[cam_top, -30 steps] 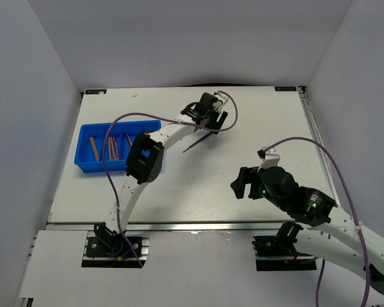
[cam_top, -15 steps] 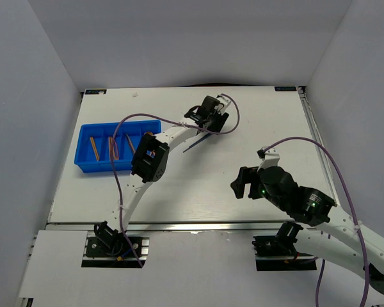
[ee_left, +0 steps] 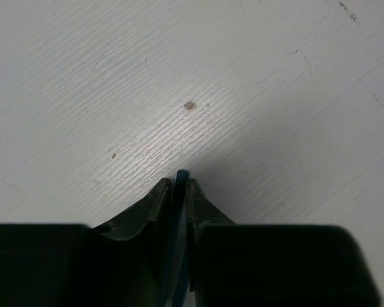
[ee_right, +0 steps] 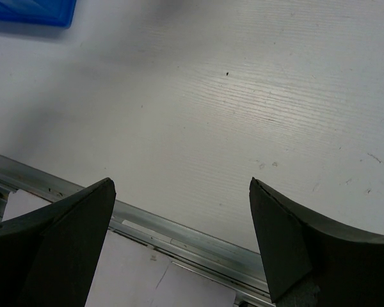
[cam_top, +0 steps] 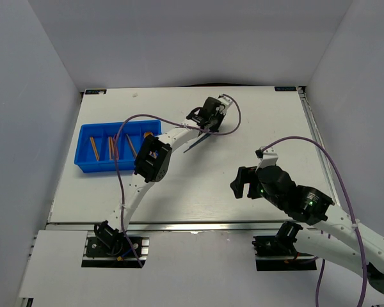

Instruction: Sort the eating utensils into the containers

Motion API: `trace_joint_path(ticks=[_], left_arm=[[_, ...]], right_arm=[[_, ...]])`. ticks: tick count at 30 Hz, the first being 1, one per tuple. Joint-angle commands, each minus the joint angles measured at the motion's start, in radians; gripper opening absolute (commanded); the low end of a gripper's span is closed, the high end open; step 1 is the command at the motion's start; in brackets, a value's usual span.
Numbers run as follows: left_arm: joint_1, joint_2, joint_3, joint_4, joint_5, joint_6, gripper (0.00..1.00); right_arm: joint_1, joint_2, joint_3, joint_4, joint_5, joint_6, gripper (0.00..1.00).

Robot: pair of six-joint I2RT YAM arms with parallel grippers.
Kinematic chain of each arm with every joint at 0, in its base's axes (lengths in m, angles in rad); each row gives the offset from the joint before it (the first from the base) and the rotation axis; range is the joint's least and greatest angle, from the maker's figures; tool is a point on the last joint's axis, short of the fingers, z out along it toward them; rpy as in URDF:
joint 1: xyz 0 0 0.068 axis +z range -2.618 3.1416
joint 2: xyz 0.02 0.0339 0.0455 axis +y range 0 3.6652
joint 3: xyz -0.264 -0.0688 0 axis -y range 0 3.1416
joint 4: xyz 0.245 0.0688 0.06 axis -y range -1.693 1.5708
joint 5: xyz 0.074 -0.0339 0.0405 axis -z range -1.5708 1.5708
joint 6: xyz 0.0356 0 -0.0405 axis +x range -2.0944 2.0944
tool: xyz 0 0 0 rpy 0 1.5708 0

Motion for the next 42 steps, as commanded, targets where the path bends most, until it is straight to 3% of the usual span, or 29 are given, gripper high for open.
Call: trace_joint_path(ticks=[1, 6, 16, 20, 24, 32, 36, 41, 42], left_arm=[[0.008, 0.028, -0.004, -0.049, 0.008, -0.004, 0.21], [0.037, -0.013, -0.088, -0.026, 0.028, -0.021, 0.0], [0.062, -0.154, -0.208, -0.008, 0.018, -0.073, 0.0], [0.062, -0.225, -0.217, -0.004, -0.086, -0.131, 0.0], [0.062, -0.333, -0.25, -0.032, -0.161, -0.177, 0.0], [0.098, -0.718, -0.444, -0.095, -0.348, -0.32, 0.0], [0.216, -0.904, -0.564, -0.133, -0.48, -0.375, 0.0], [0.573, -1.132, -0.795, -0.063, -0.449, -0.344, 0.0], [0.574, -1.154, -0.828, -0.043, -0.449, -0.343, 0.0]], right_arm=[[-0.003, -0.006, 0.009, 0.02, 0.013, -0.019, 0.89], [-0.003, -0.006, 0.007, 0.019, 0.013, -0.02, 0.89], [-0.003, -0.002, -0.002, 0.031, 0.004, -0.017, 0.89], [-0.003, 0.001, -0.001, 0.035, -0.008, -0.012, 0.89], [-0.003, -0.006, -0.004, 0.032, 0.003, -0.011, 0.89], [-0.011, 0.045, -0.037, 0.098, 0.023, -0.009, 0.89], [-0.018, 0.1, -0.043, 0.143, -0.014, -0.008, 0.89], [-0.026, 0.131, -0.054, 0.204, -0.057, -0.031, 0.89], [-0.026, 0.134, -0.054, 0.209, -0.057, -0.034, 0.89]])
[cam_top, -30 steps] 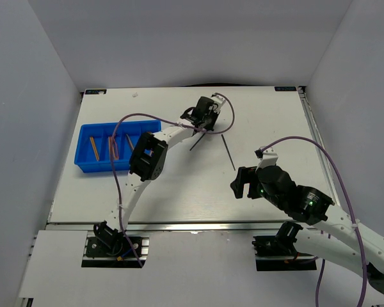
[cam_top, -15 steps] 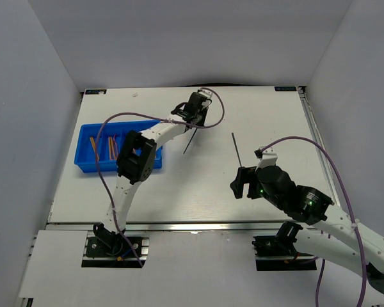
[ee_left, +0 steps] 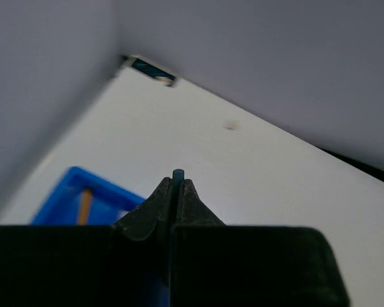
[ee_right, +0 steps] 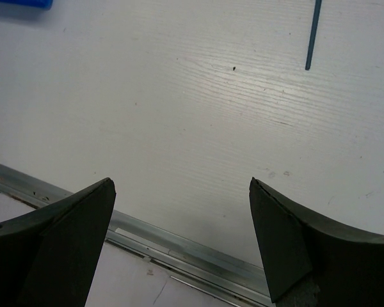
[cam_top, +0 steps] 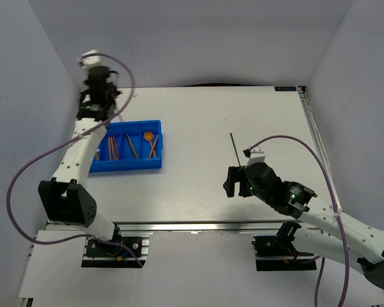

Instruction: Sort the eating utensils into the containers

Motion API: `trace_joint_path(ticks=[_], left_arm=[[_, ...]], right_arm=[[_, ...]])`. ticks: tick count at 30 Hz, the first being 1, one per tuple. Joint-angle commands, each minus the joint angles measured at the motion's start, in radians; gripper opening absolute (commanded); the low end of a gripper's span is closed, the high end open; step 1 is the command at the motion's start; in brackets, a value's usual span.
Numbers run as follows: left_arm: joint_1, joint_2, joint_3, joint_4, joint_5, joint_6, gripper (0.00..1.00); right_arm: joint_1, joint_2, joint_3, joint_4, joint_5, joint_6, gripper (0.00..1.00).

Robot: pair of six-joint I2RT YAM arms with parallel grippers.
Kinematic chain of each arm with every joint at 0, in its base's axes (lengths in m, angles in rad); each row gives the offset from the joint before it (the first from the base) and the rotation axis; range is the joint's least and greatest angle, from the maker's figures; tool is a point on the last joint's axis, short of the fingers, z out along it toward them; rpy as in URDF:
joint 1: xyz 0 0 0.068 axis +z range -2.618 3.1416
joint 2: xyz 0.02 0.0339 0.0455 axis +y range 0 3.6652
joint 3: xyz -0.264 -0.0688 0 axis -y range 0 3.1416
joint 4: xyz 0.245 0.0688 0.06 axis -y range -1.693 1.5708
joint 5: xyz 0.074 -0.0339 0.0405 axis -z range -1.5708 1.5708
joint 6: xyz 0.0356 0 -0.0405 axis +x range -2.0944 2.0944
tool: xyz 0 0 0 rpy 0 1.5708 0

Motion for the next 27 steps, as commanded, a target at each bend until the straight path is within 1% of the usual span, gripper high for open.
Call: trace_joint_path(ticks=[1, 3, 4, 5, 7, 10, 13, 18, 20, 24, 27], left_arm=[[0.162, -0.085, -0.138, 0.05, -0.077, 0.039, 0.0], [0.248, -0.12, -0.22, 0.106, -0.071, 0.048, 0.0], [0.316, -0.122, -0.242, 0.164, -0.054, 0.059, 0.0], [0.338, -0.122, -0.262, 0.195, -0.055, 0.063, 0.0], [0.405, -0.108, -0.31, 0.261, -0.007, 0.077, 0.0], [0.45, -0.074, -0.374, 0.452, 0.069, 0.099, 0.0], [0.474, -0.022, -0.394, 0.537, 0.125, 0.118, 0.0], [0.484, 0.061, -0.396, 0.605, 0.15, 0.149, 0.0], [0.484, 0.09, -0.408, 0.641, 0.132, 0.154, 0.0], [0.485, 0.108, -0.452, 0.707, 0.133, 0.18, 0.0], [0.485, 0.116, -0.492, 0.758, 0.145, 0.163, 0.0]], right_arm=[[-0.01, 0.005, -0.003, 0.09, -0.023, -0.022, 0.89], [-0.013, 0.006, -0.003, 0.098, -0.025, -0.037, 0.89], [-0.019, 0.011, -0.004, 0.105, -0.03, -0.044, 0.89], [-0.025, 0.012, -0.004, 0.107, -0.03, -0.054, 0.89], [-0.038, 0.017, -0.006, 0.106, -0.04, -0.062, 0.89], [-0.053, 0.006, -0.01, 0.112, -0.053, -0.074, 0.89], [-0.067, -0.007, -0.023, 0.116, -0.074, -0.079, 0.89], [-0.071, -0.02, -0.033, 0.124, -0.111, -0.079, 0.89], [-0.073, -0.023, -0.035, 0.127, -0.117, -0.077, 0.89], [-0.071, -0.02, -0.032, 0.125, -0.12, -0.083, 0.89], [-0.071, -0.011, -0.027, 0.129, -0.119, -0.087, 0.89]])
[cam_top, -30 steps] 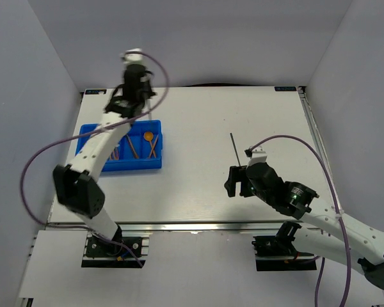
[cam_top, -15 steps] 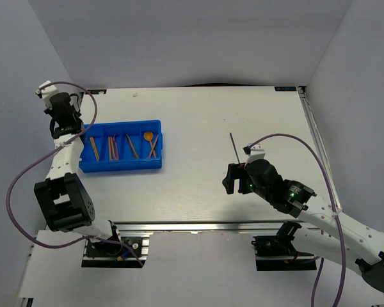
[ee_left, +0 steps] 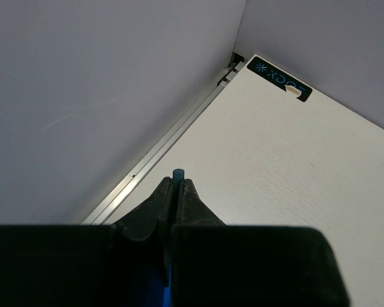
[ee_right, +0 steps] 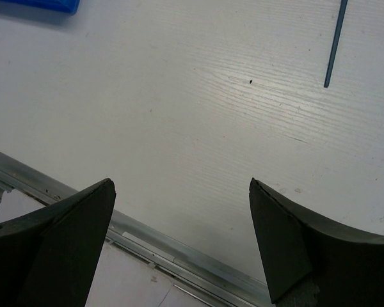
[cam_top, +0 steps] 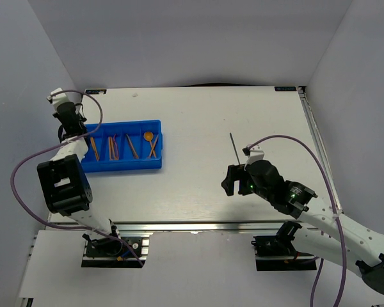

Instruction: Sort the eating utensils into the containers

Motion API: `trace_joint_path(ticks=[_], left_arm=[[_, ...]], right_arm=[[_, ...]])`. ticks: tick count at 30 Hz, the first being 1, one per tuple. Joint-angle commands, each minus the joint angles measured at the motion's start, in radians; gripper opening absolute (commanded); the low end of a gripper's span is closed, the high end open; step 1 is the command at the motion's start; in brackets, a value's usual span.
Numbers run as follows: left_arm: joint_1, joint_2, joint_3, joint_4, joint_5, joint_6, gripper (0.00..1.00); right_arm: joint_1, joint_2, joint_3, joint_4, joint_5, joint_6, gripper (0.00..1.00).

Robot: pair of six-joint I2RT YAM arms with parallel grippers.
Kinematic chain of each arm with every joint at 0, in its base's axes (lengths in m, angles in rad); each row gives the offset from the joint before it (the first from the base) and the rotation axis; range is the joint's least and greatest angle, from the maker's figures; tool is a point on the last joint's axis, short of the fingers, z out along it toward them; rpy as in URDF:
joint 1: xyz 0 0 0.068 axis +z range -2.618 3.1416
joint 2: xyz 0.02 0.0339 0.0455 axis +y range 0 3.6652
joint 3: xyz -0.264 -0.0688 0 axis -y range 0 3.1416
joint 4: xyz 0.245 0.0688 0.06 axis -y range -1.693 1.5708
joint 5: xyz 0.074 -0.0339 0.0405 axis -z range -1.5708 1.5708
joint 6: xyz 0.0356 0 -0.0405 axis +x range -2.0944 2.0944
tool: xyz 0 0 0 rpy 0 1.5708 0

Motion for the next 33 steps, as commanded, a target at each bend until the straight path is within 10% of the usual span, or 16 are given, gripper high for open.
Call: trace_joint_path(ticks=[1, 13, 17, 33], left_arm=[[0.006, -0.008, -0.037, 0.127, 0.045, 0.001, 0.0], [0.006, 0.006, -0.132, 0.197, 0.099, -0.052, 0.16], [0.006, -0.026, -0.155, 0.204, 0.105, -0.059, 0.51], [-0.036, -0.173, -0.183, 0.17, 0.174, -0.176, 0.65]], right_arm=[[-0.005, 0.007, 0.005, 0.044, -0.006, -0.024, 0.89], [-0.008, 0.047, 0.027, 0.055, 0.013, -0.01, 0.89], [-0.007, 0.048, 0.033, 0.052, 0.014, -0.009, 0.89], [-0.054, 0.156, 0.027, 0.102, -0.046, 0.019, 0.89]])
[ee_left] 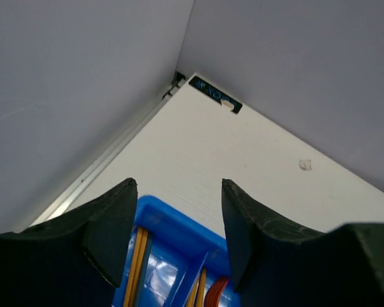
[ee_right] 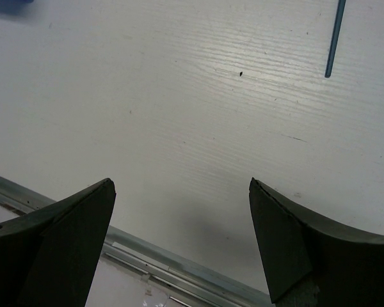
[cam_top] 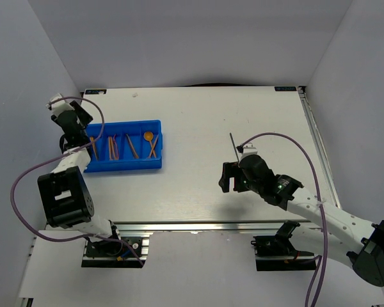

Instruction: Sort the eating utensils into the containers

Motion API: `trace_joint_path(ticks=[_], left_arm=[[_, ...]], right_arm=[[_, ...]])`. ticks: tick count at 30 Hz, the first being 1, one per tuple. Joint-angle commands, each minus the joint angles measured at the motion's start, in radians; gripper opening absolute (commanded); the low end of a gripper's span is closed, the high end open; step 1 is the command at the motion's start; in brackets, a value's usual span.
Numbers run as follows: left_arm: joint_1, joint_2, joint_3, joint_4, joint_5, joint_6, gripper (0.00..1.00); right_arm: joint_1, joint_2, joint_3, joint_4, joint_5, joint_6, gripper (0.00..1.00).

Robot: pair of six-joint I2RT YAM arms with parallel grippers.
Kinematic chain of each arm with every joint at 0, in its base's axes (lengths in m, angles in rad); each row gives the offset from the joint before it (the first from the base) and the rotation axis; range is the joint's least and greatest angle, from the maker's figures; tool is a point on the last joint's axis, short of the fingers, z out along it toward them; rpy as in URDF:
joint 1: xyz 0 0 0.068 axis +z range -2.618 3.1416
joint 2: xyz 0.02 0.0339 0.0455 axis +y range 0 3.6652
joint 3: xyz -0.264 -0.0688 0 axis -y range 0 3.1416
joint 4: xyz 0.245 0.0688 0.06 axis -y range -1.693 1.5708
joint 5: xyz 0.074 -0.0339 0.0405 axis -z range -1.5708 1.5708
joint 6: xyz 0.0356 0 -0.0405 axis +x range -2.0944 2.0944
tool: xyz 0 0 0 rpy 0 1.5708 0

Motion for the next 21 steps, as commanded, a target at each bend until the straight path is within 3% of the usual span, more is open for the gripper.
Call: trace_joint_path(ticks=[1, 2, 5, 6, 7, 9, 15, 21], left_arm=[[-0.05, -0.044, 0.069, -0.103, 0.008, -0.047, 0.67], [-0.07, -0.048, 0.106, -0.149, -0.009, -0.042, 0.69], [-0.134, -0.031, 0.291, -0.434, -0.04, -0.061, 0.93], [-0.151, -0.02, 0.339, -0.608, -0.03, -0.097, 0.98], [-0.16, -0.012, 0.415, -0.685, -0.022, -0.117, 0.98], [-0.182, -0.034, 0.421, -0.793, -0.011, -0.172, 0.98], [-0.216, -0.387, 0.095, -0.84, 0.024, -0.187, 0.98], [-0.22, -0.673, -0.165, -0.815, -0.046, -0.101, 0.98]], right_arm=[[-0.005, -0.006, 0.037, 0.031, -0.005, 0.005, 0.89], [-0.008, -0.003, 0.042, 0.029, 0.001, 0.002, 0.89], [-0.051, 0.023, 0.069, 0.044, 0.013, -0.024, 0.89], [-0.072, 0.06, 0.077, 0.057, -0.008, -0.032, 0.89], [-0.097, 0.086, 0.083, 0.078, -0.032, -0.058, 0.89], [-0.163, 0.187, 0.129, 0.097, -0.053, -0.076, 0.88], [-0.33, 0.519, 0.316, 0.046, -0.074, -0.179, 0.8], [-0.367, 0.834, 0.565, -0.024, 0.007, -0.25, 0.71]])
